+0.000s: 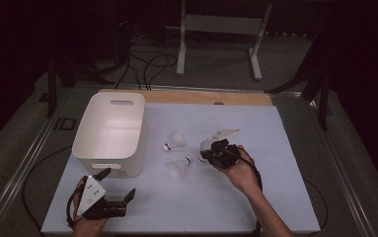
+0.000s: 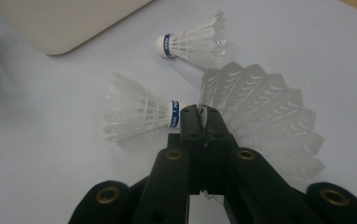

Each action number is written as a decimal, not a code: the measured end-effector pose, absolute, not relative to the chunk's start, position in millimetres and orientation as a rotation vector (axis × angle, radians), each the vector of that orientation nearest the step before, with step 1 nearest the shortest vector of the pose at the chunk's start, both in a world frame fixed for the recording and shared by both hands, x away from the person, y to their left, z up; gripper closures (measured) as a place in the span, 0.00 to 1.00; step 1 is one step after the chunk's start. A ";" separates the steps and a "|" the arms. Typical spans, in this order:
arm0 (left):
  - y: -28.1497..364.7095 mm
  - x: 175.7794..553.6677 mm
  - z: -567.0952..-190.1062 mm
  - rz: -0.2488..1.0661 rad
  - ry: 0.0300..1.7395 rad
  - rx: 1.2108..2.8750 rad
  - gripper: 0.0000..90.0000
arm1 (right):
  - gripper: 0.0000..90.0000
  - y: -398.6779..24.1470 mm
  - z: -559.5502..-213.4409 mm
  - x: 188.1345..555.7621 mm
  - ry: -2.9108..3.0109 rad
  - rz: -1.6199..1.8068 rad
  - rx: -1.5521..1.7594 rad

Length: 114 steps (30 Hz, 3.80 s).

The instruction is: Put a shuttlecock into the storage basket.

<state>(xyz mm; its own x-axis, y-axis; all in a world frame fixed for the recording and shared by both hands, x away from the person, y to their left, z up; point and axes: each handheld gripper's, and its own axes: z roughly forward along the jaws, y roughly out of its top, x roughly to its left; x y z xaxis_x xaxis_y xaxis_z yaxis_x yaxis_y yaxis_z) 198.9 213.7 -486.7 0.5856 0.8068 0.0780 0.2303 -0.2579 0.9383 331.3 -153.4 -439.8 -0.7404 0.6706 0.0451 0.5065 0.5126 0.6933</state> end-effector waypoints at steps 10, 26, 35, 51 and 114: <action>213.5 199.1 -486.9 0.700 0.851 1.786 0.01 | 0.99 -151.6 -431.9 330.0 2.502 1.069 1.004; 212.6 199.4 -487.2 0.697 0.851 1.788 0.01 | 0.99 -151.1 -419.1 331.7 2.476 1.085 1.000; 212.8 199.6 -487.3 0.699 0.853 1.789 0.01 | 0.99 -149.2 -409.9 333.1 2.456 1.105 0.991; 212.9 199.6 -487.4 0.701 0.859 1.789 0.01 | 0.99 -143.9 -398.9 334.7 2.442 1.130 0.967; 212.7 199.7 -487.5 0.700 0.854 1.796 0.01 | 0.99 -124.2 -363.7 344.6 2.415 1.167 0.878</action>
